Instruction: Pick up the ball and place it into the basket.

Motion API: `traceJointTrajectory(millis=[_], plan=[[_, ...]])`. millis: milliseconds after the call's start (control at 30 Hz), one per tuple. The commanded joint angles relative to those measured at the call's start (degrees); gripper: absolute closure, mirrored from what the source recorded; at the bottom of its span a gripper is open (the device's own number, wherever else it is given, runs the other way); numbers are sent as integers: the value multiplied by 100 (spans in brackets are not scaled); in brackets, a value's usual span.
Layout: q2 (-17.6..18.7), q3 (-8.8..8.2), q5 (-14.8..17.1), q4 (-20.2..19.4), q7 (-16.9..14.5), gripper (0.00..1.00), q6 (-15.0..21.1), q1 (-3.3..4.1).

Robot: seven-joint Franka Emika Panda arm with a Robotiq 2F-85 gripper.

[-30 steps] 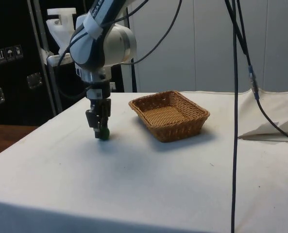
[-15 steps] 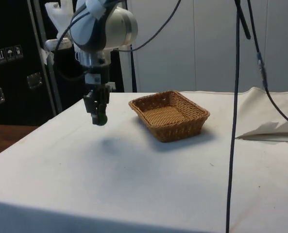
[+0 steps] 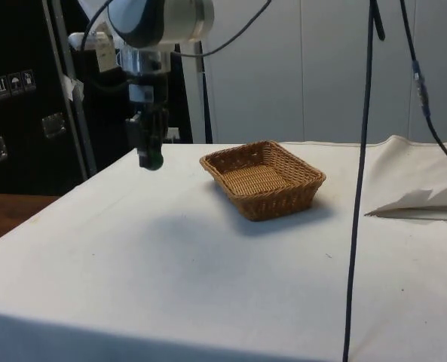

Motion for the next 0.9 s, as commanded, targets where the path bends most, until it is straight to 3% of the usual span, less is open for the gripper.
traceJointTrajectory(millis=[0, 267, 300, 333, 533, 567, 600, 867], plan=[[-92, -69, -80, -52, 63, 100, -46, 40], [-533, -201, -235, -229, 63, 100, -218, 46], [-498, -143, -172, -195, 11, 100, -206, 0], [-590, -212, -264, -258, 63, 100, -235, 40], [-1026, -292, -464, -493, 46, 100, -321, 34], [-951, -241, -378, -441, 11, 100, -309, 0], [-1089, -298, -498, -533, 52, 100, -327, 29], [-1650, -378, -785, -1031, 34, 100, -252, 23]])
